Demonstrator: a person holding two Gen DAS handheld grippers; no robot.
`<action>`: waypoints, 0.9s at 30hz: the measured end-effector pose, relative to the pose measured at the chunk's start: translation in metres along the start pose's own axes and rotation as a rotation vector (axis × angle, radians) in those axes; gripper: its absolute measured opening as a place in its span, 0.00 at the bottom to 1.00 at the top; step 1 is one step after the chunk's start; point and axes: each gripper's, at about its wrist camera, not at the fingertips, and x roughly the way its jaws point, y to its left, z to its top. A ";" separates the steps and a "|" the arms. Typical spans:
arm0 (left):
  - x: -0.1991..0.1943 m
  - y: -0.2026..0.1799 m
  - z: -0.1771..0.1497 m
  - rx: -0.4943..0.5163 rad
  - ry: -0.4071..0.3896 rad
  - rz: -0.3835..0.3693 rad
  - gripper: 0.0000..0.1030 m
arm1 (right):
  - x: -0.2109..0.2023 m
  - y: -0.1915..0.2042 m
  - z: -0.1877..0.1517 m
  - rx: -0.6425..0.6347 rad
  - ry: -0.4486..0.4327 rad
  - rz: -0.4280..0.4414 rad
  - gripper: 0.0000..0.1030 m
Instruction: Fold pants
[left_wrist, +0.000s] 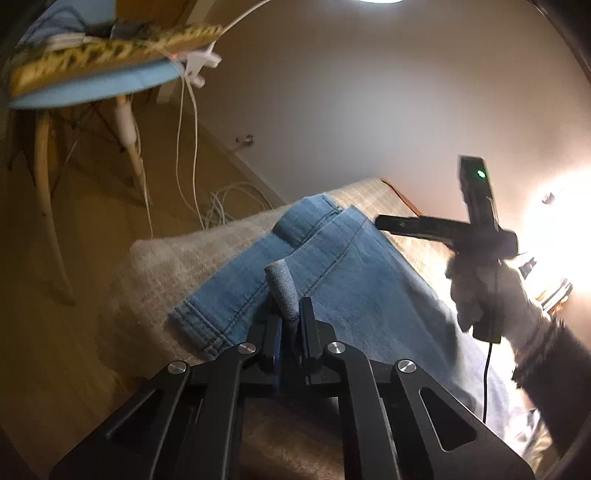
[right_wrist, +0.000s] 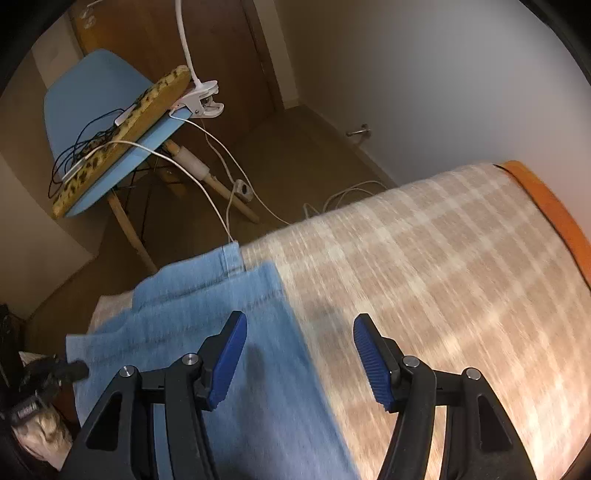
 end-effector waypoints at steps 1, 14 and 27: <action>-0.001 -0.001 0.000 0.011 -0.006 0.003 0.06 | 0.004 0.001 0.002 -0.006 0.006 0.008 0.61; -0.012 0.000 -0.006 -0.011 -0.059 0.001 0.05 | -0.019 0.034 0.002 -0.077 -0.071 0.005 0.00; -0.031 0.021 0.004 -0.038 -0.099 0.008 0.05 | -0.012 0.082 0.034 -0.197 -0.112 -0.090 0.00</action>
